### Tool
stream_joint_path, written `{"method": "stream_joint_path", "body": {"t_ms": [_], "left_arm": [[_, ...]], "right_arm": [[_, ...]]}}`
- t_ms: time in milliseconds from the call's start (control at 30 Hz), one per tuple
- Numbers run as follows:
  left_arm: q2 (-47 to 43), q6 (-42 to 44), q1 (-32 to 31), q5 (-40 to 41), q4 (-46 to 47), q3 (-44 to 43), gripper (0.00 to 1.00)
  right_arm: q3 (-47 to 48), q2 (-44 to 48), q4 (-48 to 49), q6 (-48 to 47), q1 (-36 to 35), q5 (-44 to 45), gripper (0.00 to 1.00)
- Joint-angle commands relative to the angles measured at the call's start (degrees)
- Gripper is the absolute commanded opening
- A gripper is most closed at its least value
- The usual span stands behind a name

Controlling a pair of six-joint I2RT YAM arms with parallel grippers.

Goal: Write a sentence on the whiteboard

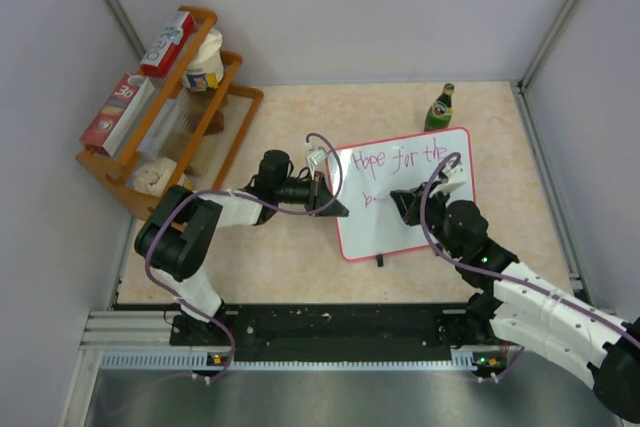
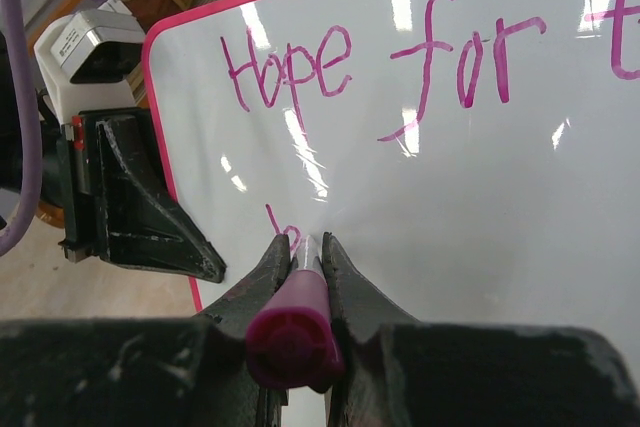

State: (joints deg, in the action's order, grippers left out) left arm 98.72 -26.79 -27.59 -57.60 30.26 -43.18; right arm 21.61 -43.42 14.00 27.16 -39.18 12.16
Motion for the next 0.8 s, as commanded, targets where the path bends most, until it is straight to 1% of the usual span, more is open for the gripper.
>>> {"method": "stream_joint_path", "body": {"t_ms": [0, 767], "left_arm": [[0.7, 8.9, -2.5, 0.0, -7.0, 2.1, 0.00], [0.9, 8.9, -2.4, 0.0, -7.0, 2.0, 0.00]], "right_arm": [[-0.7, -0.8, 2.5, 0.2, 0.3, 0.9, 0.00], [0.5, 1.1, -3.5, -0.6, 0.4, 8.5, 0.00]]}}
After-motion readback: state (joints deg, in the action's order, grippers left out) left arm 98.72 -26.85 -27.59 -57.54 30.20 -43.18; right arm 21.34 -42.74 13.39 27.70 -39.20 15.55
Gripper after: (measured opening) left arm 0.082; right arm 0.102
